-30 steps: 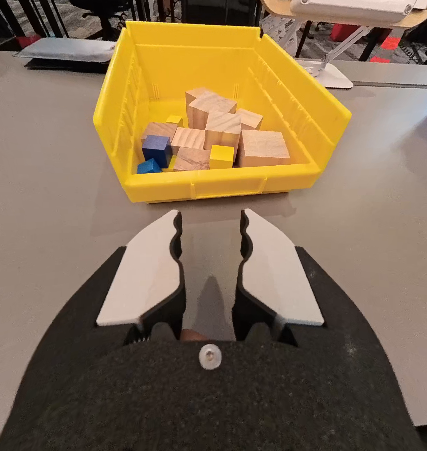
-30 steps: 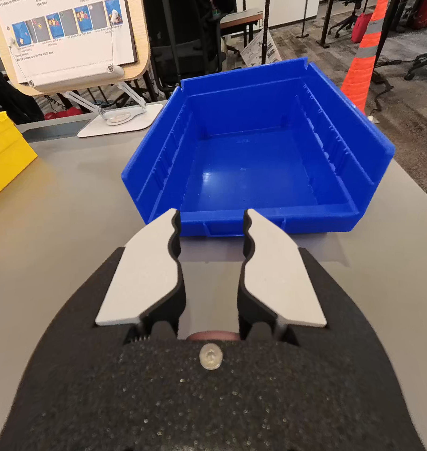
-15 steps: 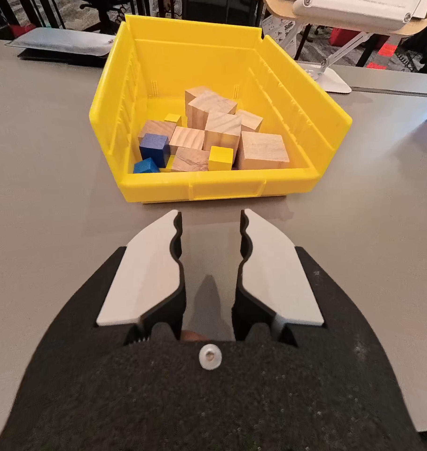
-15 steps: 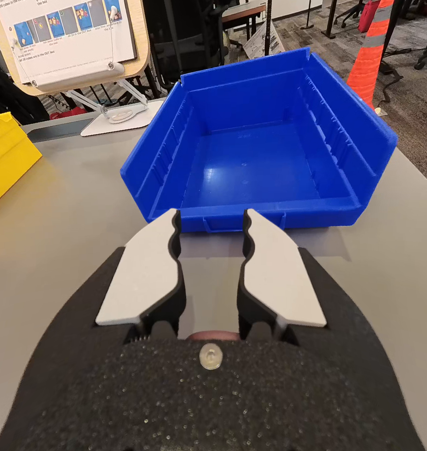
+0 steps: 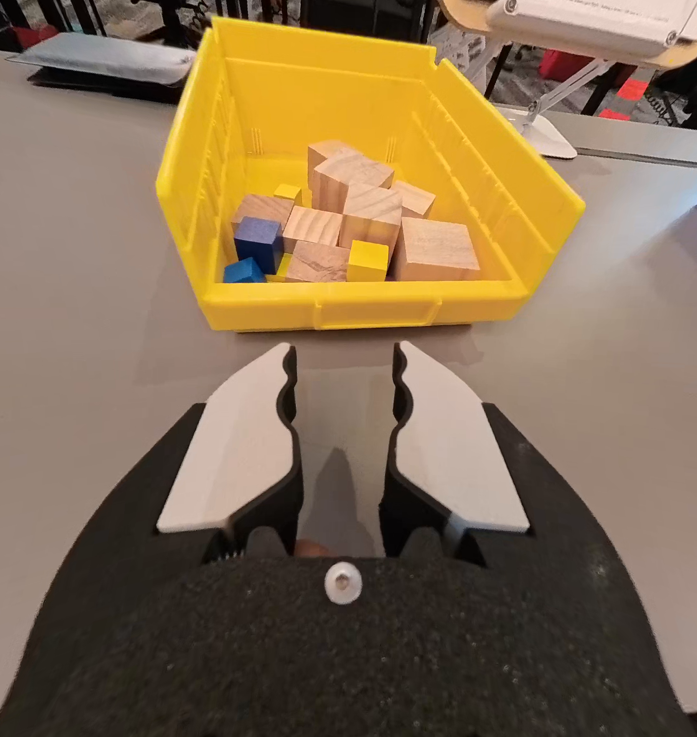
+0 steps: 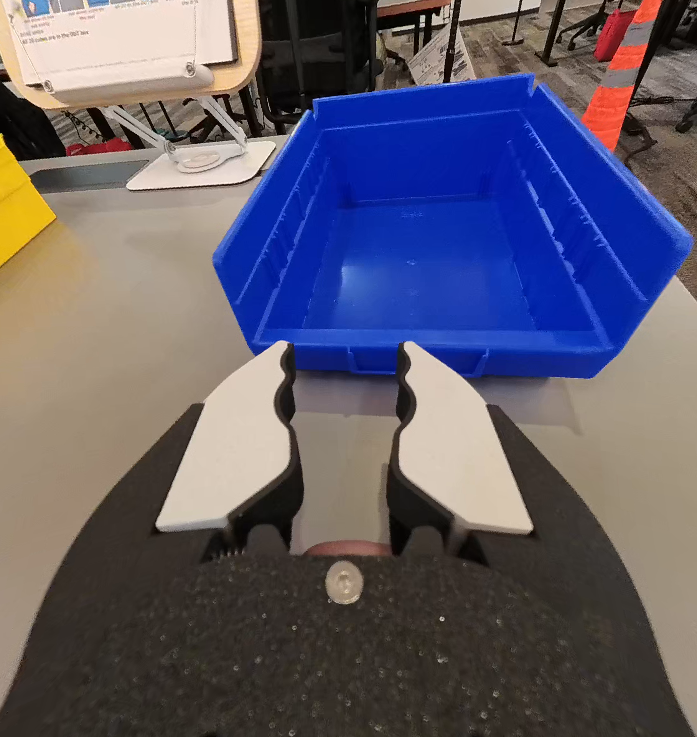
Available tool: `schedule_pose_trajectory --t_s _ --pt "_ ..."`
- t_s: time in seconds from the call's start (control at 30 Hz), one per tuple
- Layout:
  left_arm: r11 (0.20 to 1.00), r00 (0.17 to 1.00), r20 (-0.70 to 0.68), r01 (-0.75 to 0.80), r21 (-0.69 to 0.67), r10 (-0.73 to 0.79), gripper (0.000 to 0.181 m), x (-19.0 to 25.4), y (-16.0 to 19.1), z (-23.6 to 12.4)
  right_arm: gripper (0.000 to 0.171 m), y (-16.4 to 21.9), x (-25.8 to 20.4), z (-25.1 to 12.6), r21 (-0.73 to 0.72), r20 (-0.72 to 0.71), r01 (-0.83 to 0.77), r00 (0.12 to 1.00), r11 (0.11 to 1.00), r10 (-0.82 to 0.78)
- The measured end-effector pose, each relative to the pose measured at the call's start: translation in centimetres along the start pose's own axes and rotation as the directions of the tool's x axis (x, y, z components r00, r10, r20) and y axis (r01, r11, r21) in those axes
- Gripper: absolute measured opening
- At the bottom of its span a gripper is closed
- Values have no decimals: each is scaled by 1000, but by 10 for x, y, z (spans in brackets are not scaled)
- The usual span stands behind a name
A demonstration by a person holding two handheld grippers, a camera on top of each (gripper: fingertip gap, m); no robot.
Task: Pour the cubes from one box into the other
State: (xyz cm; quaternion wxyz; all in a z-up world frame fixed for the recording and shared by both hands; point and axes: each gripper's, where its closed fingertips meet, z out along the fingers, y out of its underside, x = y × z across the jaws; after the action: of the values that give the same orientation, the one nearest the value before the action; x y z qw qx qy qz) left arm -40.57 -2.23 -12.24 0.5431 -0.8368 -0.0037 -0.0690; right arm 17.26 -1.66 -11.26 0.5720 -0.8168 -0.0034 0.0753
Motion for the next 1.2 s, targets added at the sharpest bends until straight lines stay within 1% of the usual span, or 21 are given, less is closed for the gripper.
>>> schedule_pose_trajectory --t_s 0.07,0.13,0.23,0.3,0.37,0.43,0.53,0.6,0.67,0.77,0.83,0.87,0.9,0.93,0.97,1.0,1.03,1.1,1.17,1.2 --pt "999 999 -17 47 14 -46 46 -3 -14 -4 48 0 -3 1 -4 3 5 1000 1000 -5" --pt "995 991 -83 102 -1 -102 54 -5 -35 -7 48 1 -6 2 -7 13 4 1000 1000 -4" --pt "986 982 -137 113 -120 -130 54 -22 -68 -2 48 0 -12 1 0 30 6 1000 1000 -6" --pt "979 986 -131 72 -191 -98 52 -37 -91 10 48 -2 -15 3 3 40 3 999 1000 -4" --pt "960 996 -83 12 -279 -36 52 -55 -108 34 48 -2 -18 6 -2 49 5 999 1000 -5" --pt "912 997 -71 -13 -411 -18 52 -65 -117 64 48 -3 -22 9 -1 60 5 998 1000 -5" --pt "808 997 -50 19 -589 -60 52 -73 -115 111 48 -6 -32 11 5 74 30 997 1000 -30" --pt "730 1000 -16 -5 -683 -8 52 -82 -104 135 48 -7 -42 13 5 66 89 994 996 -89" --pt "696 997 66 21 -718 38 47 -98 -103 157 48 -6 -57 14 4 80 151 985 989 -151" --pt "684 990 141 123 -719 -30 44 -110 -110 189 49 3 -81 19 -21 120 215 970 976 -211" --pt "635 986 155 159 -756 -62 40 -112 -103 205 49 8 -97 22 -34 159 216 965 976 -208" --pt "607 985 164 158 -779 -45 37 -116 -97 210 49 8 -105 24 -36 173 203 966 979 -194" --pt "588 985 165 157 -794 -40 39 -118 -93 215 49 7 -114 25 -39 193 191 965 981 -180" --pt "571 985 159 164 -804 -59 36 -115 -89 218 50 6 -126 28 -47 220 184 961 982 -169" --pt "556 985 141 171 -813 -97 21 -109 -87 221 51 3 -141 32 -60 246 190 954 980 -170" --pt "549 983 130 179 -816 -126 6 -103 -87 223 52 -2 -156 39 -68 263 222 945 973 -197" --pt "551 985 141 174 -816 -102 6 -105 -87 224 53 -10 -173 49 -74 272 276 930 958 -247" --pt "560 989 144 142 -816 -41 5 -107 -88 226 60 -31 -211 76 -99 286 368 900 925 -328" --pt "557 988 152 141 -819 -28 5 -108 -88 227 60 -61 -259 115 -116 339 400 876 909 -343" --pt "557 988 153 143 -818 -28 5 -108 -88 227 59 -73 -285 137 -149 392 400 863 904 -317"
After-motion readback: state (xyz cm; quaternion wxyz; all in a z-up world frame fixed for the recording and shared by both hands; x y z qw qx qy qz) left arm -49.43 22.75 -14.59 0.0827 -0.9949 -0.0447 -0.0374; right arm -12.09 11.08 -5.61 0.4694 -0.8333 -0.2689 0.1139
